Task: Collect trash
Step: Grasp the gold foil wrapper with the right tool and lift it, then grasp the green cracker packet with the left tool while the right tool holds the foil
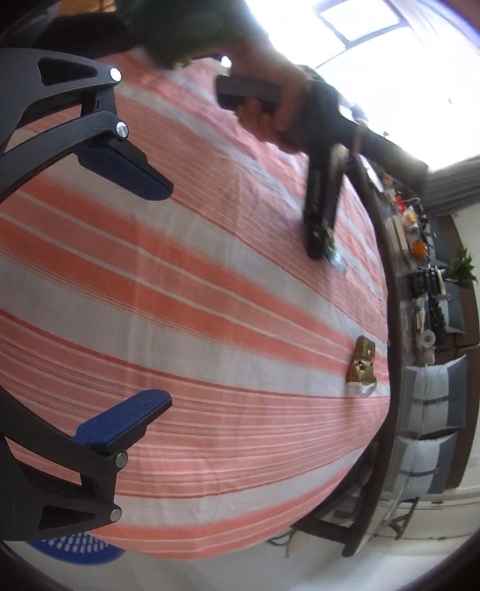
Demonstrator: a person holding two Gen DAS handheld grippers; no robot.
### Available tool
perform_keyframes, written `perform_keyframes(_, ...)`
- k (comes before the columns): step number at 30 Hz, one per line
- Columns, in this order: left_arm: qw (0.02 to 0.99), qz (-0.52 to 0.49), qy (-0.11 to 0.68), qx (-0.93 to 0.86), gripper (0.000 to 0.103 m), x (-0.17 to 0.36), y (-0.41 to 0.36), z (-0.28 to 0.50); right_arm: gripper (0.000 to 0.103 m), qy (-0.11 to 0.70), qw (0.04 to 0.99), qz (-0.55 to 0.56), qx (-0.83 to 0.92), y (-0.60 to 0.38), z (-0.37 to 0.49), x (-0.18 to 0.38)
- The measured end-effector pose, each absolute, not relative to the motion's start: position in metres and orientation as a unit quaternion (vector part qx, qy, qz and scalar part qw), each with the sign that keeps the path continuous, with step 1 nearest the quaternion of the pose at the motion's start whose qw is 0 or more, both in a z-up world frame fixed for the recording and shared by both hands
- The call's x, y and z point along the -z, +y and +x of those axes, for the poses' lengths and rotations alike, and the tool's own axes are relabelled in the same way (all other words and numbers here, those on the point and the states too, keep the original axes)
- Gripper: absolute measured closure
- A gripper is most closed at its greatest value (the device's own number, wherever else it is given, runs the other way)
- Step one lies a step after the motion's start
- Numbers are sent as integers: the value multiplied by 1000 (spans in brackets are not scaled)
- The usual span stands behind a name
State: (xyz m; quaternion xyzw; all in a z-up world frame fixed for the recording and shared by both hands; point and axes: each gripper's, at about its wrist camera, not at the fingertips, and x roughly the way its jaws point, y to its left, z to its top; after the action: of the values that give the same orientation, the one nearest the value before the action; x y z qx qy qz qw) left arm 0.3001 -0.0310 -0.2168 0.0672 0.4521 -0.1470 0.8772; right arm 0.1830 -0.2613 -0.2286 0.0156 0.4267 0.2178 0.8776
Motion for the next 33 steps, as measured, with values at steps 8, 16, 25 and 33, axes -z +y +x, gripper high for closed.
perform_keyframes(8,888,48,442,116,21,225,-20,287,1,434,879,-59,-190,-278,297,224)
perform_keyframes(16,889,50,443,110,17,226,-23,290,1,427,859,-162,-231,-247,410,219)
perform_keyframes(25,889,45,443,110,17,226,-23,291,57,460,847,-141,-227,-224,447,227)
perform_keyframes(33,889,46,443,110,17,226,-23,291,49,524,845,-33,-104,-263,326,221)
